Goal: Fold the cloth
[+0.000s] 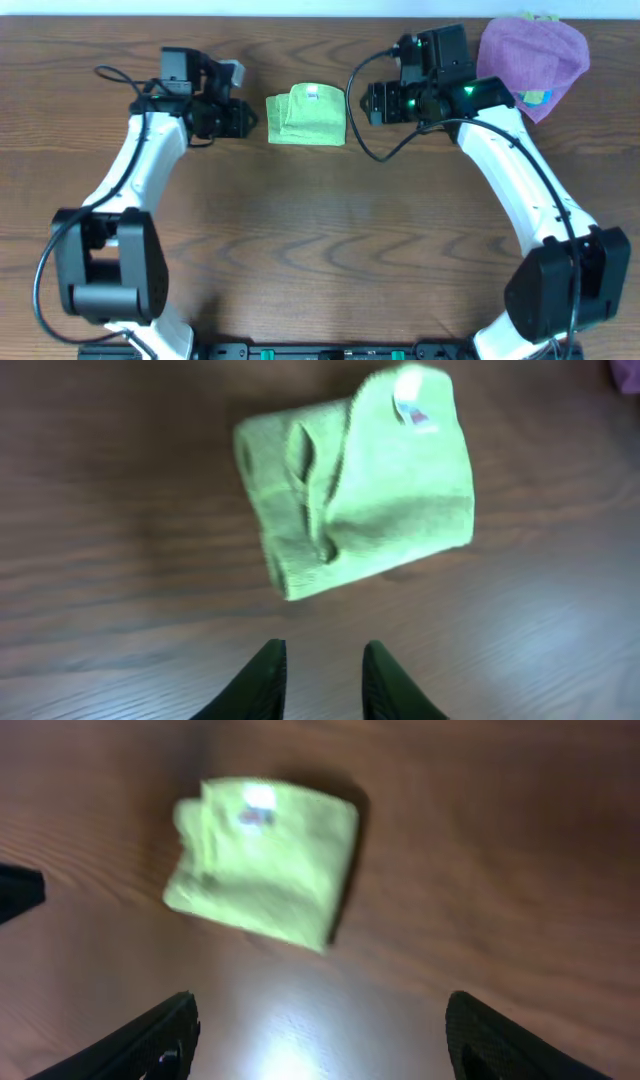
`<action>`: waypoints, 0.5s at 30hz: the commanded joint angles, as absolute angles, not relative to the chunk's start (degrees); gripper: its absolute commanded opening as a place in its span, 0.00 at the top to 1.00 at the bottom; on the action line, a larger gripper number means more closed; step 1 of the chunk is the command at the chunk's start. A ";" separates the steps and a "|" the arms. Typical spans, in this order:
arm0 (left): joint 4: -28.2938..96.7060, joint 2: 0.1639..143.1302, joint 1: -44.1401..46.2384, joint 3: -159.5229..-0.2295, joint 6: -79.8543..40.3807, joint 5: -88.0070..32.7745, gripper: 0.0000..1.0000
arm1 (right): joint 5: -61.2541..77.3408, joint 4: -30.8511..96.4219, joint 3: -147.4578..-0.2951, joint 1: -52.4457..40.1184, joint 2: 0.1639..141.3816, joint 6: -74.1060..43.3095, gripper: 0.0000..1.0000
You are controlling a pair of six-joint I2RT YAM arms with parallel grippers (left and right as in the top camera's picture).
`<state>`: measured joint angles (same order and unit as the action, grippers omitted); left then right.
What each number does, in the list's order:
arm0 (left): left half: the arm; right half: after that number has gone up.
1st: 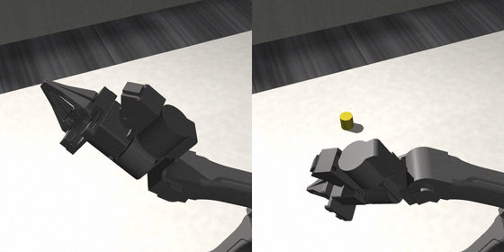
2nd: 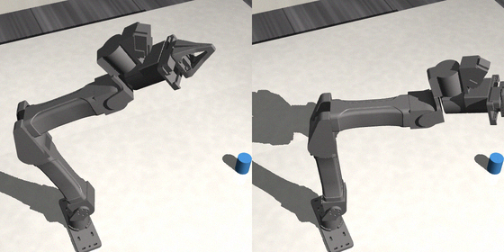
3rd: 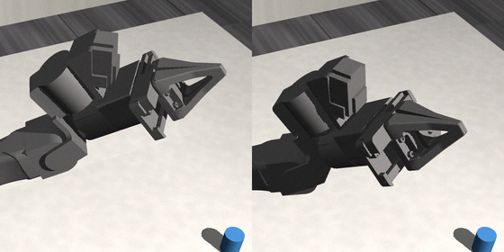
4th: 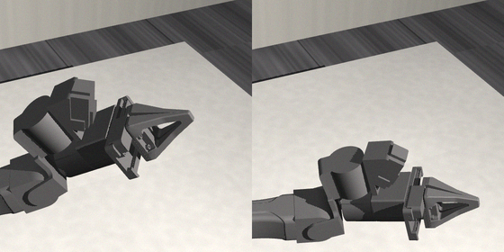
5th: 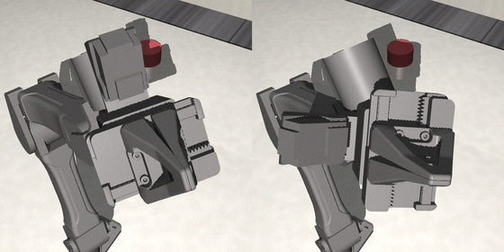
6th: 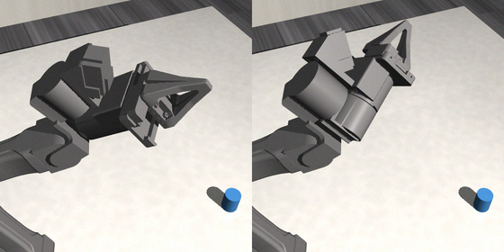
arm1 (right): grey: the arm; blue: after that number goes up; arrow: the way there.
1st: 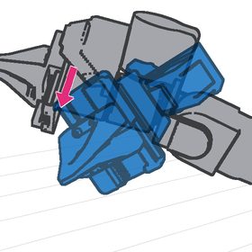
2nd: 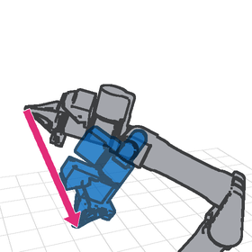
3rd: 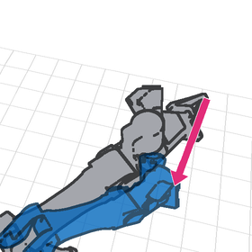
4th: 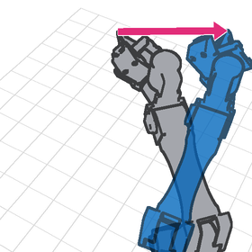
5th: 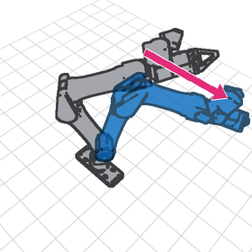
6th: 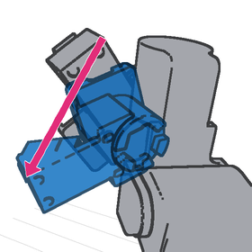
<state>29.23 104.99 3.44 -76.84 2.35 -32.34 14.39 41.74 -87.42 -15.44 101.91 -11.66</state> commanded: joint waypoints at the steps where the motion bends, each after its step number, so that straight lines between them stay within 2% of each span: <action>1: 28.60 108.05 4.01 -76.55 2.11 -36.40 0.63 | 12.19 43.40 -87.29 -15.03 102.32 -9.10 0.18; 8: 28.29 110.61 4.19 -76.55 1.23 -37.74 0.57 | 11.79 45.36 -87.29 -16.23 102.32 -7.60 0.18; 12: 26.59 112.55 4.40 -76.55 -0.86 -39.20 0.50 | 11.27 44.64 -87.29 -16.58 102.32 -7.60 0.17; 15: 24.49 114.74 5.39 -76.55 -2.70 -40.99 0.50 | 10.81 44.42 -87.29 -16.58 102.32 -7.60 0.17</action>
<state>25.34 112.01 4.43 -76.82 -0.47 -38.46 11.94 44.64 -87.39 -16.16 101.91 -8.56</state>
